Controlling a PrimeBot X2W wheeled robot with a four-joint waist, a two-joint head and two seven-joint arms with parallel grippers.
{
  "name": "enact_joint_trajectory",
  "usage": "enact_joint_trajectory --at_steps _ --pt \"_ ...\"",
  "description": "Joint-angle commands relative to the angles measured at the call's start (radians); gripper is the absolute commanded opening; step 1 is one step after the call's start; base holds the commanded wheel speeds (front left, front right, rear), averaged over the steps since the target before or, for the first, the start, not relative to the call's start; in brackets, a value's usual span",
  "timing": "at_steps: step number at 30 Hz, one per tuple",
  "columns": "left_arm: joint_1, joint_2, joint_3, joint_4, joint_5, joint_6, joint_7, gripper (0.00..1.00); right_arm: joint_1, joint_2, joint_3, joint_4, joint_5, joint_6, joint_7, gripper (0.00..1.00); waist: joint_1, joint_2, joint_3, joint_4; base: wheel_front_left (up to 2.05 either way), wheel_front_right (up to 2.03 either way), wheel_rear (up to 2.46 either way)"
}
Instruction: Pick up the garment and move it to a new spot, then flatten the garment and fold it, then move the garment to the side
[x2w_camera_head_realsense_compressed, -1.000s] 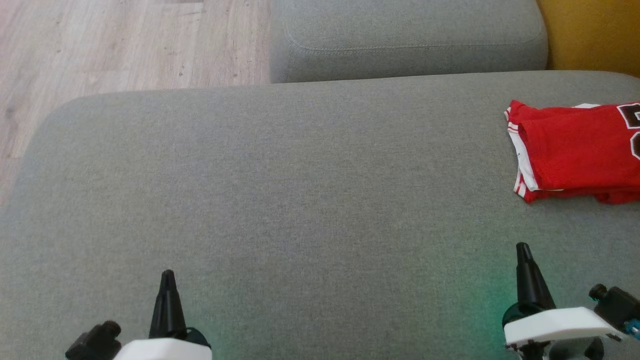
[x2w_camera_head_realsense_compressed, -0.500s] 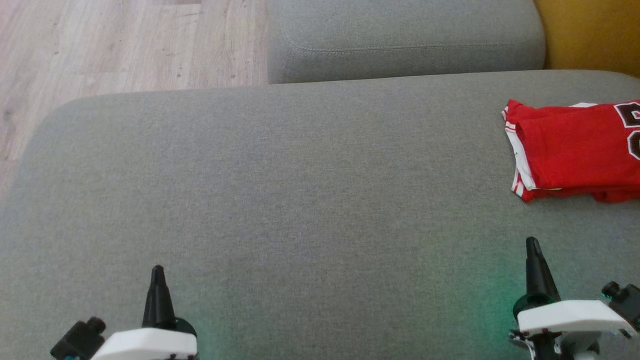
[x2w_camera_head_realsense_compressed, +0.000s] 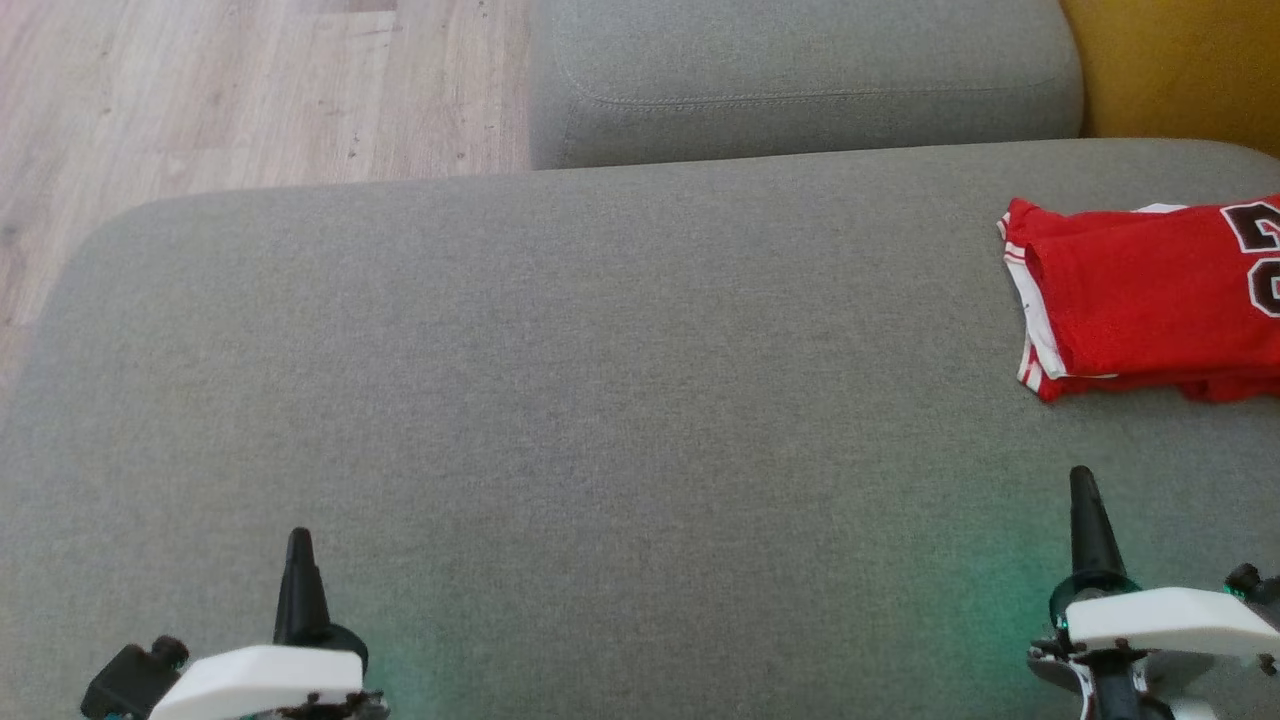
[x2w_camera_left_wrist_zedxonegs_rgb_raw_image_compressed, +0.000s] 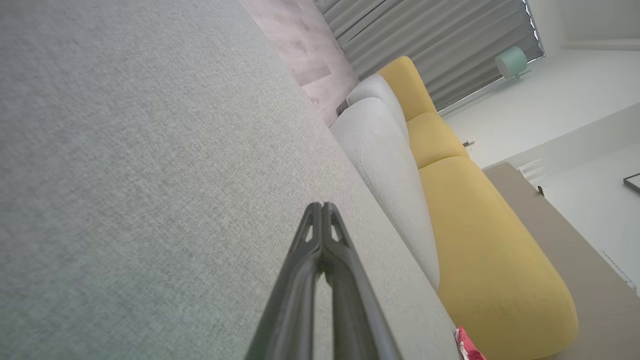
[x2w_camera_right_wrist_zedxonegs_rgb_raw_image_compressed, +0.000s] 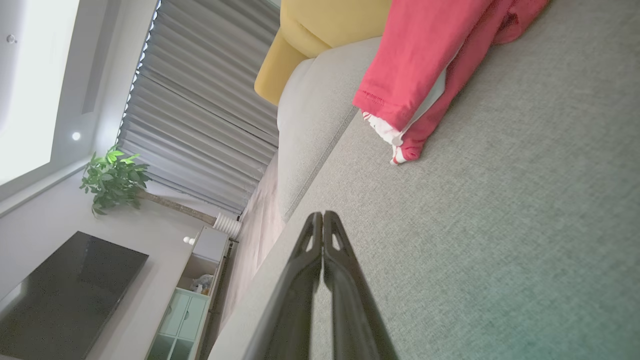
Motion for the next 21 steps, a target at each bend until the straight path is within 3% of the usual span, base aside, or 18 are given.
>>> enact_joint_trajectory --at_steps 1,21 --pt "-0.059 0.014 0.033 -0.023 -0.030 -0.010 0.005 0.00 -0.058 -0.017 0.006 -0.029 0.035 0.000 0.009 0.00 0.0000 0.0000 0.000 -0.001 0.00 0.00 0.00" --pt "-0.104 0.014 0.089 0.005 -0.253 -0.045 0.064 0.00 -0.097 -0.016 -0.029 -0.022 0.271 -0.001 0.066 0.00 0.0000 0.0000 -0.003 -0.010 0.00 0.00 0.00"
